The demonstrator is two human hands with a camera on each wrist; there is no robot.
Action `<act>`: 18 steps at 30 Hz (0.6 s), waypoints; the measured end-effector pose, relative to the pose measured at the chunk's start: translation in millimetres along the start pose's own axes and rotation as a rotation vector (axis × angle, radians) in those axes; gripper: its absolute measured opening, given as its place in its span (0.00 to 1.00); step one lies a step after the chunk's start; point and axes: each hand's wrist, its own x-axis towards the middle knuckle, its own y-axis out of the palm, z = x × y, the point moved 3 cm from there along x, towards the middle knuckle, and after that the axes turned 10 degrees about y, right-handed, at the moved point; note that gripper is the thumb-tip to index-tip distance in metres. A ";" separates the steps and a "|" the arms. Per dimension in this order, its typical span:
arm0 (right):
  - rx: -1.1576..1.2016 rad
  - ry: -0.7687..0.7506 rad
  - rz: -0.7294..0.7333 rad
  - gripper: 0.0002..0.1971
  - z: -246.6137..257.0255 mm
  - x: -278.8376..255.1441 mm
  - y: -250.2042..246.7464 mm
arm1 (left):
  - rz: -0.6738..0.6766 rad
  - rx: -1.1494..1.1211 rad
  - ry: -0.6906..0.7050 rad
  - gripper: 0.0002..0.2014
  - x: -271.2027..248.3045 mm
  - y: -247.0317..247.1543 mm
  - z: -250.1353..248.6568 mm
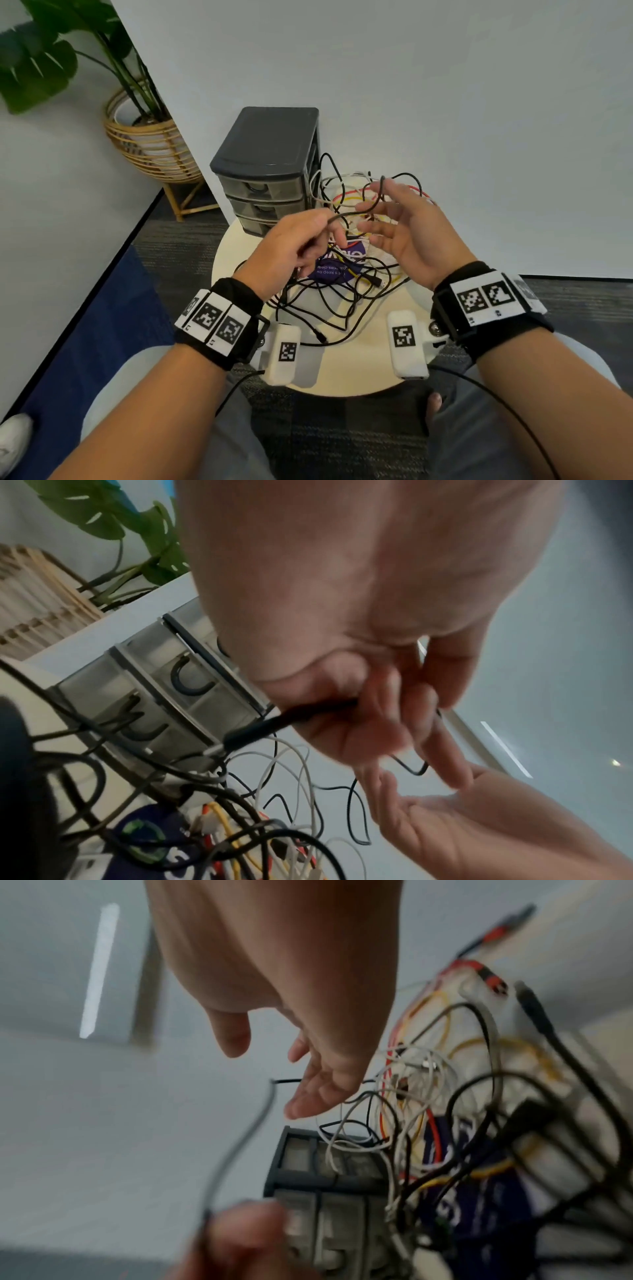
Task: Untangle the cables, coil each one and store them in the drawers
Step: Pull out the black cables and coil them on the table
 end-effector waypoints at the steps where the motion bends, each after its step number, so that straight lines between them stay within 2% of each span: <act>1: 0.064 -0.010 0.001 0.14 1.0 0.8 -1.3 | 0.050 0.047 0.034 0.20 -2.7 1.4 -3.3; 4: 0.285 -0.033 0.050 0.12 3.7 2.6 -4.9 | 0.239 0.139 0.045 0.19 -10.2 6.5 -4.1; 6: 0.318 -0.052 0.084 0.13 6.3 2.5 -7.0 | 0.332 0.194 0.017 0.19 -9.9 8.9 3.9; 8: 0.315 -0.038 0.139 0.13 7.1 1.6 -5.2 | 0.370 0.280 0.014 0.12 -7.3 8.6 12.0; 10: 0.377 -0.017 0.204 0.11 7.6 1.3 -2.7 | 0.332 0.333 0.021 0.10 -4.6 6.3 18.9; 12: 0.442 -0.024 0.233 0.08 10.5 1.3 -2.7 | 0.209 0.379 -0.023 0.11 -1.2 1.0 27.8; 15: 0.385 -0.057 0.181 0.09 15.2 -0.3 -4.0 | 0.026 0.494 -0.118 0.12 4.7 -5.4 38.9; 18: 0.160 -0.091 0.096 0.13 14.2 -1.3 -5.8 | 0.071 0.615 -0.192 0.14 6.9 -1.4 46.7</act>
